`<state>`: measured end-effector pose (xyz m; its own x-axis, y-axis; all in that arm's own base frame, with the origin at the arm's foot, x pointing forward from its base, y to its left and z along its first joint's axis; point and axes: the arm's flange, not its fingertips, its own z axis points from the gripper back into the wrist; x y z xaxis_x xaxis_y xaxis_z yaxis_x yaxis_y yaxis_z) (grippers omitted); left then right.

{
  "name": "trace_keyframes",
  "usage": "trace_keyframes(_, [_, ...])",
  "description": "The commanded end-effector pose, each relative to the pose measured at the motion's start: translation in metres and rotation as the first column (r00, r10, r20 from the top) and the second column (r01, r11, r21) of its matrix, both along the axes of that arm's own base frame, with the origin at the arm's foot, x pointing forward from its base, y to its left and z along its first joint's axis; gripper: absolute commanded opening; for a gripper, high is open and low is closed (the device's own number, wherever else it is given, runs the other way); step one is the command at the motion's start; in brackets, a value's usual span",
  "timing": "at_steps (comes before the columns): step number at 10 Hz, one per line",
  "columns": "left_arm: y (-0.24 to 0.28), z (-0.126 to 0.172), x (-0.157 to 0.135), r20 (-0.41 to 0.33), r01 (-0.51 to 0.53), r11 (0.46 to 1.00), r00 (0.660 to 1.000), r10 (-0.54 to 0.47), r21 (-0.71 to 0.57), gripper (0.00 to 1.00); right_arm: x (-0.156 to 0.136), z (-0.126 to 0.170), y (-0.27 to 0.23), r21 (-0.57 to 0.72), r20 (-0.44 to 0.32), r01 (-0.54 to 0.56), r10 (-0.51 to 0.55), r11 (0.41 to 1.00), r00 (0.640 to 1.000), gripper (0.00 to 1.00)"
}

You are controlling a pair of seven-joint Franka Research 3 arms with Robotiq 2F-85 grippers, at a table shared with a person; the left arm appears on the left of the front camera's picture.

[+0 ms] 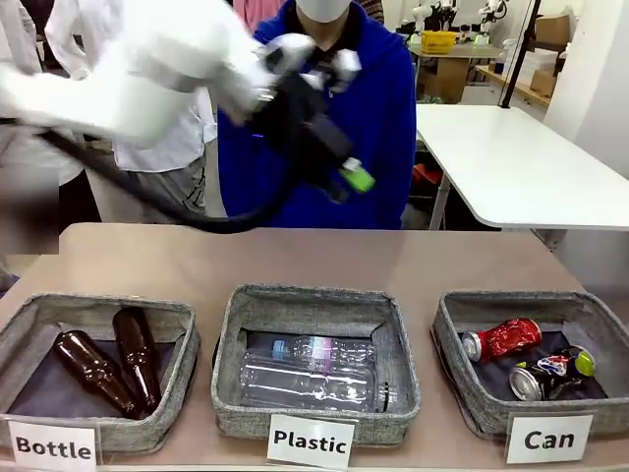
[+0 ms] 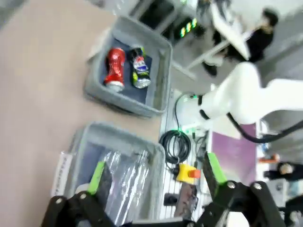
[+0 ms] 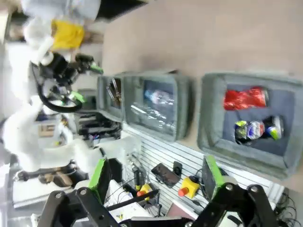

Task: Sort the can waste into the basket.
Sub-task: Pick up the can waste from the table and place it in the right Fabric basket.

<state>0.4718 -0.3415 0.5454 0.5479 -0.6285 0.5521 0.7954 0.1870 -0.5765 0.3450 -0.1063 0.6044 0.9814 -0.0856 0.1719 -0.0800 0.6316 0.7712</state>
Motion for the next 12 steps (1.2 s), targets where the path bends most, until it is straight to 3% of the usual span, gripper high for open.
trace_keyframes(1, [0.097,-0.012,-0.040,-0.026,-0.142,0.978,0.990,0.140,-0.153,1.00,0.028,0.000,0.048,0.077,0.000,-0.071,0.071,0.995,0.997,1.00])
trace_keyframes(2, [0.127,-0.013,-0.037,-0.025,-0.215,0.960,0.976,0.214,-0.180,1.00,0.040,-0.004,0.070,0.097,0.009,-0.077,0.077,0.992,0.997,1.00])
trace_keyframes(4, [0.214,-0.020,-0.044,-0.119,-0.356,0.890,0.934,0.336,-0.284,1.00,0.054,-0.019,0.129,0.187,-0.019,-0.052,0.057,0.981,0.998,1.00])
trace_keyframes(5, [0.249,-0.025,-0.049,-0.185,-0.390,0.827,0.921,0.343,-0.405,1.00,0.064,-0.031,0.148,0.243,-0.029,-0.038,0.047,0.969,0.998,1.00])
trace_keyframes(6, [0.276,-0.036,-0.056,-0.233,-0.334,0.788,0.941,0.246,-0.518,1.00,0.077,-0.046,0.161,0.351,-0.026,-0.059,0.073,0.935,0.997,1.00])
trace_keyframes(7, [0.311,-0.059,-0.068,-0.273,-0.442,0.723,0.897,0.349,-0.531,1.00,0.088,-0.065,0.166,0.477,-0.070,-0.088,0.138,0.874,0.988,1.00])
trace_keyframes(8, [0.342,-0.076,-0.088,-0.285,-0.506,0.668,0.862,0.420,-0.545,1.00,0.094,-0.075,0.165,0.513,-0.087,-0.089,0.155,0.854,0.984,1.00])
trace_keyframes(9, [0.368,-0.087,-0.107,-0.274,-0.507,0.652,0.859,0.432,-0.563,1.00,0.100,-0.080,0.152,0.492,-0.046,-0.065,0.101,0.868,0.994,1.00])
trace_keyframes(10, [0.387,-0.098,-0.120,-0.264,-0.552,0.663,0.831,0.490,-0.505,1.00,0.106,-0.085,0.125,0.469,0.006,-0.054,0.058,0.881,0.998,1.00])
trace_keyframes(11, [0.399,-0.108,-0.134,-0.237,-0.515,0.705,0.855,0.461,-0.487,1.00,0.103,-0.089,0.084,0.486,0.042,-0.093,0.083,0.869,0.996,1.00])
trace_keyframes(12, [0.407,-0.114,-0.138,-0.241,-0.503,0.704,0.863,0.444,-0.502,1.00,0.099,-0.096,0.051,0.454,0.028,-0.068,0.062,0.889,0.998,1.00])
